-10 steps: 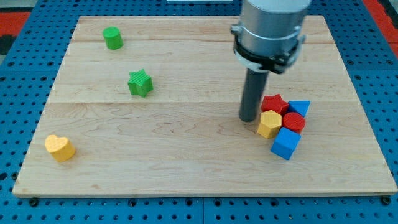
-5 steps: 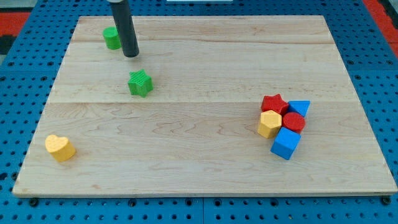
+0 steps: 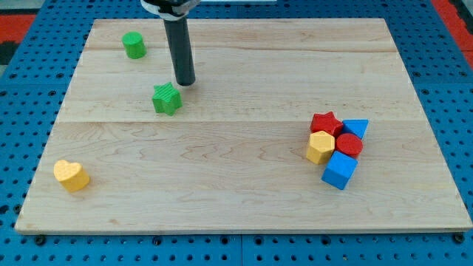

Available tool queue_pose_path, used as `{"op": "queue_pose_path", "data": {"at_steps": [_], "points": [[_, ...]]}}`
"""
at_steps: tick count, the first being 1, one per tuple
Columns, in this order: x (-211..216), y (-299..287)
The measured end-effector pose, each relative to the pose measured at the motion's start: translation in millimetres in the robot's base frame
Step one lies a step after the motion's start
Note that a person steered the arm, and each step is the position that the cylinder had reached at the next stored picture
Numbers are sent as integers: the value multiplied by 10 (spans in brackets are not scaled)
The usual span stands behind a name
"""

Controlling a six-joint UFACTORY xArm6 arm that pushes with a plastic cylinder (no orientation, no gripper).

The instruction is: Push green star closer to the yellow hexagon

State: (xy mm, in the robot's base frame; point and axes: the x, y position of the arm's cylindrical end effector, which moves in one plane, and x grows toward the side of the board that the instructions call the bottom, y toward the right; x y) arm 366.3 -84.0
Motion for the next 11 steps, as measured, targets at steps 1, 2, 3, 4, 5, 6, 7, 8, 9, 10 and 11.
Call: {"op": "queue_pose_path", "data": {"at_steps": [1, 2, 3, 4, 5, 6, 7, 8, 9, 10, 11], "points": [[-150, -125], [-182, -501], [139, -921], [335, 63], [385, 1213], [379, 812], [364, 393], [761, 655], [974, 1526], [1056, 1343], [600, 922]]}}
